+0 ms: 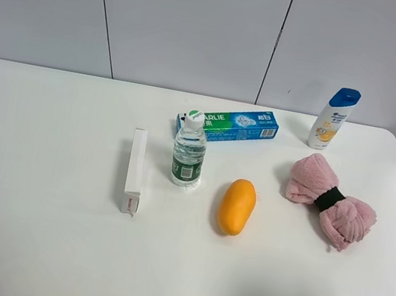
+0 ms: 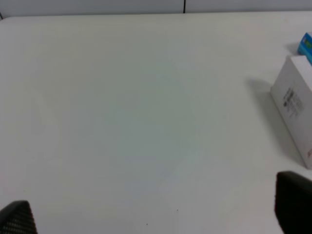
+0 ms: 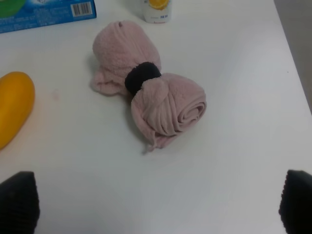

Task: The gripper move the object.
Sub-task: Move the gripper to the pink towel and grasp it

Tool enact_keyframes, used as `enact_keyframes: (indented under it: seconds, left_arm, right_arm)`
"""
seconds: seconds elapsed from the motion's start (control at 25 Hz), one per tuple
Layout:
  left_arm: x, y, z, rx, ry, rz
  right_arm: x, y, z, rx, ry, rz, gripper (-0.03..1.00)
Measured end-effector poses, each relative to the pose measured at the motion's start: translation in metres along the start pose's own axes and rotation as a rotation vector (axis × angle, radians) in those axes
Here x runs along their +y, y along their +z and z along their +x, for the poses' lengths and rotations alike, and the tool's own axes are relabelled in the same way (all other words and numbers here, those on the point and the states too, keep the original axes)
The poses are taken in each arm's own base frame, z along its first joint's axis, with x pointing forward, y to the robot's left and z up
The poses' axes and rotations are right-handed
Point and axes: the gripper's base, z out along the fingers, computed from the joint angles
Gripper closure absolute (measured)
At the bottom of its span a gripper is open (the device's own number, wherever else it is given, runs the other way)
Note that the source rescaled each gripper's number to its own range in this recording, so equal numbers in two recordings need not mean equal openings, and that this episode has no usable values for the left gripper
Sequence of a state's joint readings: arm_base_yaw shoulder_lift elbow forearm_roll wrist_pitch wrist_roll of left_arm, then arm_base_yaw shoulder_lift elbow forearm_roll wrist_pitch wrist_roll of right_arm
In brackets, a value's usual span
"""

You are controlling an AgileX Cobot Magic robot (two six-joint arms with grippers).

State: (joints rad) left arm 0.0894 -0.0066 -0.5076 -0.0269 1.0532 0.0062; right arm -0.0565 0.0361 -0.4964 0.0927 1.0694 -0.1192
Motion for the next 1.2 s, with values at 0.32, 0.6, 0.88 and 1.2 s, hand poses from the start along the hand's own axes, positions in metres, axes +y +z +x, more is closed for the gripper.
enact_keyframes:
  seconds: [0.32, 0.6, 0.88, 1.2]
  left_arm:
    - [0.0, 0.0, 0.0, 0.0, 0.0, 0.0]
    - [0.0, 0.0, 0.0, 0.0, 0.0, 0.0]
    - [0.0, 0.0, 0.0, 0.0, 0.0, 0.0]
    - [0.0, 0.0, 0.0, 0.0, 0.0, 0.0]
  right_arm:
    - [0.0, 0.0, 0.0, 0.0, 0.0, 0.0, -0.03]
    - [0.0, 0.0, 0.0, 0.0, 0.0, 0.0, -0.03]
    - [0.0, 0.0, 0.0, 0.0, 0.0, 0.0, -0.03]
    - [0.0, 0.0, 0.0, 0.0, 0.0, 0.0, -0.03]
